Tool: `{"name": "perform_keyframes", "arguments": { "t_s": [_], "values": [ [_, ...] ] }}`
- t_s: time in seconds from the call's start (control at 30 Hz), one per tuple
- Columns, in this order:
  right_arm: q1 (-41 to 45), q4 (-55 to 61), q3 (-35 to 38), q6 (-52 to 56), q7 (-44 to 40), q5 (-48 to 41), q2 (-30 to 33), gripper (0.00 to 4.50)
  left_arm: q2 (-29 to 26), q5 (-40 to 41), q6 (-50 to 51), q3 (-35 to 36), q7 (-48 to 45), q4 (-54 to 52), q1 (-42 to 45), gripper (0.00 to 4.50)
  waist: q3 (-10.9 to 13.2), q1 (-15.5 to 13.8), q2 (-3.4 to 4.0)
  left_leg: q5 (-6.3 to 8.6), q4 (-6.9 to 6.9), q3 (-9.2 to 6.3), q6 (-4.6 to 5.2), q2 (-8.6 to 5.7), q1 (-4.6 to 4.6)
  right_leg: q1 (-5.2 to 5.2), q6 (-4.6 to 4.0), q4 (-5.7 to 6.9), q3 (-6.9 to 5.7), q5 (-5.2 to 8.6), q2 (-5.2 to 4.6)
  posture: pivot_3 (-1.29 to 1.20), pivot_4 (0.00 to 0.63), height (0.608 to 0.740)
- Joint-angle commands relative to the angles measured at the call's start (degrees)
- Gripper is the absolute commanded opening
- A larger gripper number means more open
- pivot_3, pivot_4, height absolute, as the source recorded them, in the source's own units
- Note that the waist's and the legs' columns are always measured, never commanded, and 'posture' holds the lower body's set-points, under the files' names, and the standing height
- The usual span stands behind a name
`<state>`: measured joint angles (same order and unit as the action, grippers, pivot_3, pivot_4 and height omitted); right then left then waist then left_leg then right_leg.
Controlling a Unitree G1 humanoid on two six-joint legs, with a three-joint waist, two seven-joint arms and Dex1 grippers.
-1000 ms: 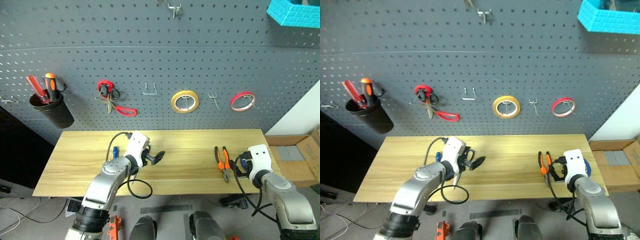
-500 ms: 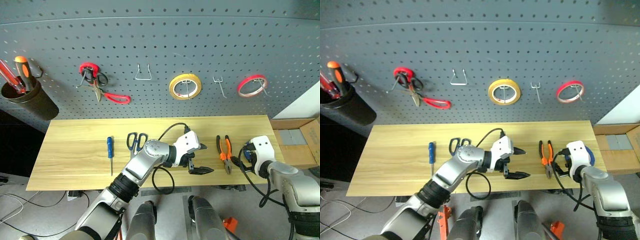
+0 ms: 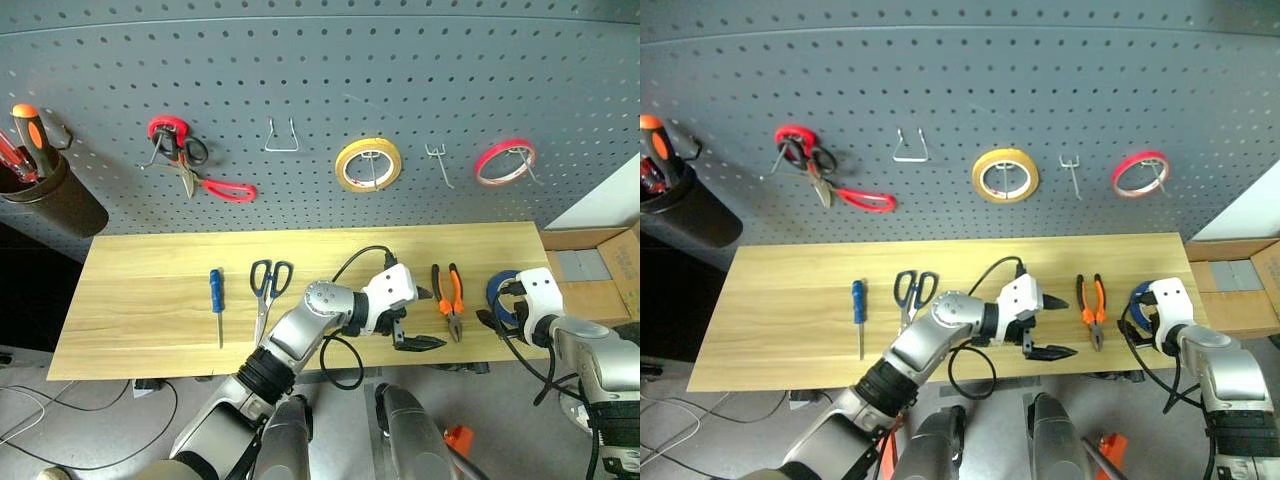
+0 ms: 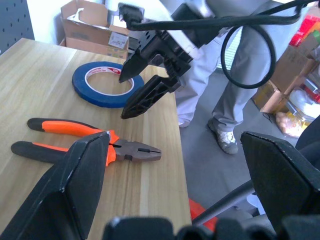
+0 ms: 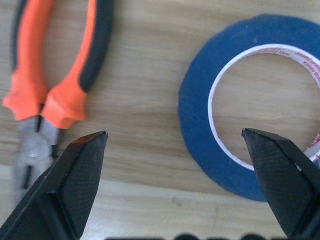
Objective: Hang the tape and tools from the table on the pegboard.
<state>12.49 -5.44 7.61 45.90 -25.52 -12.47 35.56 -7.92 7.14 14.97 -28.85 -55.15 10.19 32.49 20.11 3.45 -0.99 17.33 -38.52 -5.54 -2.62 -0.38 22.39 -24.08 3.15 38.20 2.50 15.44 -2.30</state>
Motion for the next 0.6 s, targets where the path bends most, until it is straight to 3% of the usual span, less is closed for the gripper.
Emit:
{"name": "perform_keyframes", "arguments": {
  "t_s": [0.03,0.3,0.43,0.6],
  "values": [
    [2.2,-7.1,-0.2,-6.6,-2.9,1.2,1.0,4.5,-0.5,-0.1,0.6,-0.2,-0.5,-3.7,-1.0,4.46,0.5,0.0,0.03,0.0,-0.08,0.0,0.0,0.0,0.02,0.0,0.01,0.02,0.0,0.0,0.0,-0.07,0.421,0.74],
    [8.7,-23.8,-1.3,-14.2,-7.9,3.1,1.6,4.5,-1.8,0.3,3.0,0.9,-0.6,-5.8,-1.5,4.46,1.1,-0.1,-0.16,0.01,-0.36,-0.05,0.02,0.01,0.06,0.0,0.02,0.35,0.02,0.0,-0.04,-0.05,0.426,0.74],
    [10.7,-26.9,-1.0,-11.7,-11.8,1.4,1.1,3.6,-1.4,0.0,3.3,1.5,-0.1,-5.5,-1.0,4.5,1.3,-0.2,-0.5,0.01,-0.38,-0.06,0.02,0.01,0.02,0.02,0.02,0.38,0.01,0.0,-0.05,-0.04,0.427,0.74],
    [10.7,-26.4,-1.3,-10.7,-13.1,1.8,0.2,1.83,-1.0,-0.5,2.6,1.7,0.6,-4.5,-0.5,4.5,1.3,-0.2,-0.64,0.01,-0.38,-0.09,0.01,0.04,0.02,0.02,0.02,0.39,0.0,-0.01,-0.03,-0.04,0.415,0.74]
  ]
}}
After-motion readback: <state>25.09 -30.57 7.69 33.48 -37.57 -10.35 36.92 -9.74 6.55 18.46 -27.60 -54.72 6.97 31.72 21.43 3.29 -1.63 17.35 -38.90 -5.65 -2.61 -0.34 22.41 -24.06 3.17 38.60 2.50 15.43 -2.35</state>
